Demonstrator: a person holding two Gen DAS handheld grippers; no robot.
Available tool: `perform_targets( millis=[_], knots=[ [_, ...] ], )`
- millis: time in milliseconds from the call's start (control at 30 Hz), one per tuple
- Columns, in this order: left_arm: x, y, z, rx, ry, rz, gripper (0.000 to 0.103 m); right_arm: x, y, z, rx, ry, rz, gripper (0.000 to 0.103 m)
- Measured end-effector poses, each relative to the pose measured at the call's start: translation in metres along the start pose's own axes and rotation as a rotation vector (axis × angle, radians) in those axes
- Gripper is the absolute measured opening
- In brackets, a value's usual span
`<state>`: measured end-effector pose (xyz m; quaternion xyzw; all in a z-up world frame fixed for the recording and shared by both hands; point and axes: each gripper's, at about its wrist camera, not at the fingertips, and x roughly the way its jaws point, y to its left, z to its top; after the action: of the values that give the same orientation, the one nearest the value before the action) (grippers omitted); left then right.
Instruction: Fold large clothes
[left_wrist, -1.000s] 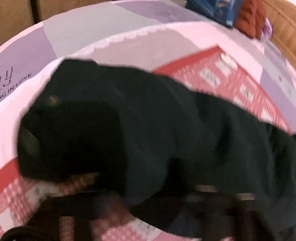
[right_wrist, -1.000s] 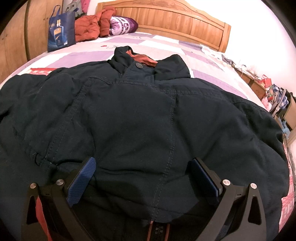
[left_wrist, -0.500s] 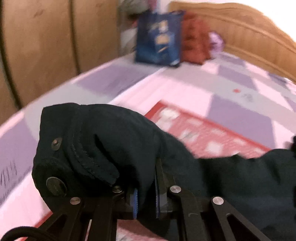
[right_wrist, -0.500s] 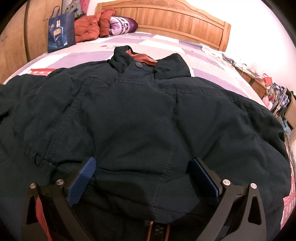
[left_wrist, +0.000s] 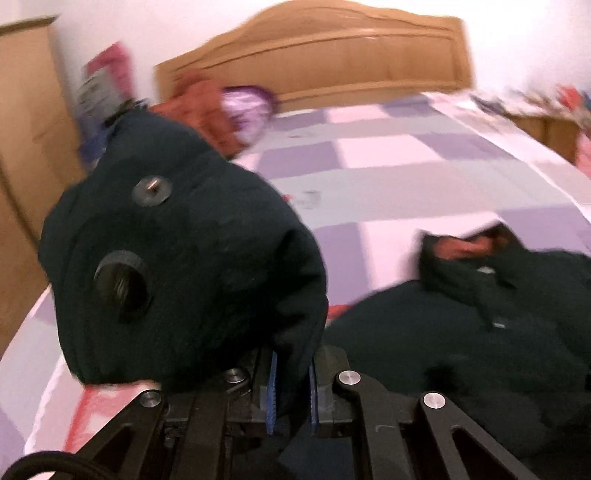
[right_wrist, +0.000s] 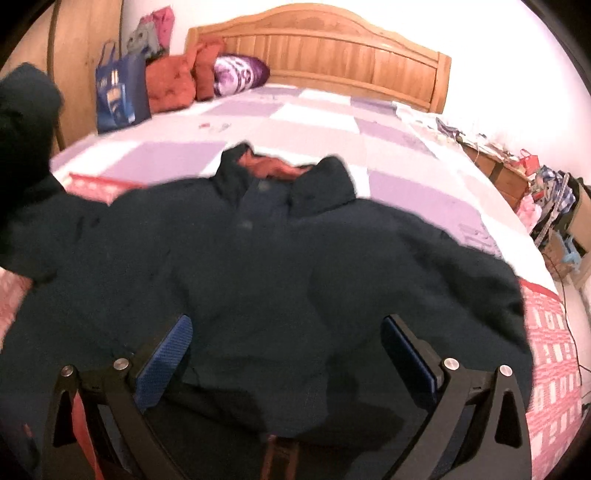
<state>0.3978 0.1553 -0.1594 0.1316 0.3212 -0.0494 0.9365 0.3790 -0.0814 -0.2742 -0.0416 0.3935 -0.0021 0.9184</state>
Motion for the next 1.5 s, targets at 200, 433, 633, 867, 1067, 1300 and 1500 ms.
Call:
perform_targets(
  millis=[200,433,633,867,1067,1300,1500],
  knots=[
    [0.027,-0.133,-0.010,0.160,0.035,-0.075,0.007,-0.035,-0.055,0.004,0.023,-0.025,0.002,0.103],
    [0.039,-0.253,-0.059,0.389,0.077,-0.096,0.007,-0.042,-0.104,-0.016,0.037,0.017,-0.025,0.103],
    [0.032,-0.291,-0.088,0.576,0.017,0.047,0.007,-0.033,-0.133,-0.021,0.124,0.060,0.014,0.103],
    [0.011,-0.320,-0.111,0.750,-0.089,0.111,0.034,-0.029,-0.136,0.007,0.221,0.061,0.177,0.103],
    [-0.022,-0.312,-0.107,0.668,-0.131,-0.092,0.070,-0.038,-0.121,0.033,0.208,0.063,0.277,0.103],
    [-0.028,-0.201,-0.103,0.318,-0.011,-0.071,0.070,-0.022,-0.133,0.014,0.280,0.159,0.217,0.103],
    [-0.022,-0.123,-0.110,0.203,0.026,-0.014,0.073,-0.019,-0.110,0.011,0.257,0.141,0.239,0.103]
  ],
)
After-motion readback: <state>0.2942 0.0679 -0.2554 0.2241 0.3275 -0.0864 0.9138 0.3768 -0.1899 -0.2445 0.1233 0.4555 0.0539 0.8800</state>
